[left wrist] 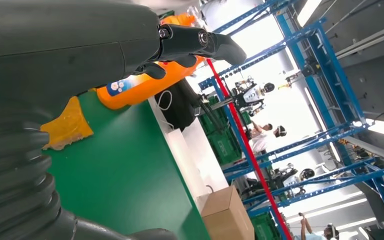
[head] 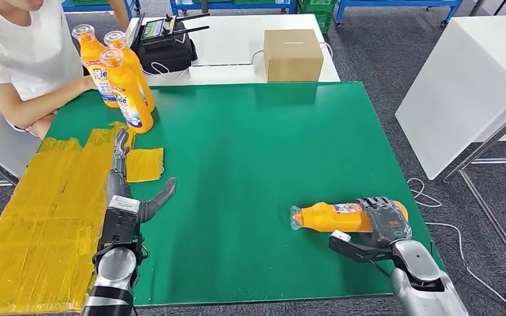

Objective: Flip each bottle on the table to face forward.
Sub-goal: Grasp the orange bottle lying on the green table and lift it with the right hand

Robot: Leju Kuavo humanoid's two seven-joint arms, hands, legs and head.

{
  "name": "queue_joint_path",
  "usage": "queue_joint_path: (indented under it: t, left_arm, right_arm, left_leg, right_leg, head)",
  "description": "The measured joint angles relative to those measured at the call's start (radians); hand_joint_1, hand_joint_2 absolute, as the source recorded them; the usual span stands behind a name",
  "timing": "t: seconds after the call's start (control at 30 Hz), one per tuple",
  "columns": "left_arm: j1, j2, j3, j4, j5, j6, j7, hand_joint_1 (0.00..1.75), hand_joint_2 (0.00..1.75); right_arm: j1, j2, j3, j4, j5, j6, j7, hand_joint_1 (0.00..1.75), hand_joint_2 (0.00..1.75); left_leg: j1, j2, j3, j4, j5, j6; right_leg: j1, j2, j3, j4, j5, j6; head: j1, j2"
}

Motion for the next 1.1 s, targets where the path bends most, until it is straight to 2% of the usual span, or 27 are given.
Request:
queue_joint_path:
  t: [0.17, 0.27, 0.4, 0.53, 0.77, 1.1]
  left_arm:
    - [0.006, 0.000, -0.029, 0.005, 0.054, -0.179, 0.056, 0.00, 1.75]
    - [0.005, 0.000, -0.058, 0.028, 0.074, -0.230, 0.067, 0.00, 1.75]
    - [-0.002, 0.000, -0.087, 0.074, 0.124, -0.302, 0.075, 0.00, 1.75]
    - [-0.020, 0.001, -0.111, 0.125, 0.170, -0.349, 0.075, 0.00, 1.75]
    - [-0.061, 0.005, -0.138, 0.180, 0.198, -0.382, 0.084, 0.00, 1.75]
    - [-0.106, 0.008, -0.158, 0.226, 0.239, -0.417, 0.092, 0.00, 1.75]
  right_arm:
    - [-0.005, 0.137, -0.057, -0.035, -0.282, -0.058, -0.111, 1.75, 1.75]
    - [-0.009, 0.217, -0.090, -0.066, -0.420, -0.058, -0.169, 1.75, 1.75]
    - [-0.027, 0.289, -0.125, -0.096, -0.533, -0.025, -0.210, 1.75, 1.75]
    - [-0.041, 0.340, -0.137, -0.098, -0.613, 0.016, -0.256, 1.75, 1.75]
    - [-0.082, 0.402, -0.151, -0.073, -0.697, 0.021, -0.287, 1.75, 1.75]
    - [-0.153, 0.471, -0.150, 0.051, -0.712, 0.036, -0.316, 1.75, 1.75]
  left_leg:
    - [0.001, 0.004, -0.003, 0.000, 0.000, 0.000]
    - [0.002, 0.002, -0.006, 0.000, 0.002, -0.001]
    - [0.002, 0.001, -0.010, 0.000, 0.002, -0.001]
    - [0.002, 0.001, -0.012, 0.000, 0.002, -0.001]
    - [0.002, 0.001, -0.014, 0.000, 0.002, -0.001]
    - [0.002, 0.000, -0.015, 0.000, 0.002, -0.001]
  right_leg:
    - [0.000, 0.004, -0.005, 0.000, 0.001, 0.000]
    - [0.001, 0.002, -0.007, 0.001, 0.001, 0.000]
    - [0.001, 0.001, -0.010, 0.002, 0.001, 0.000]
    - [0.000, 0.001, -0.012, 0.002, 0.001, 0.000]
    - [0.000, 0.000, -0.014, 0.002, 0.001, 0.001]
    - [0.001, 0.001, -0.015, 0.002, 0.001, 0.000]
  head:
    - [-0.001, 0.000]
    - [-0.001, 0.000]
    - [0.000, 0.000]
    - [0.000, 0.000]
    - [0.000, 0.000]
    - [0.000, 0.000]
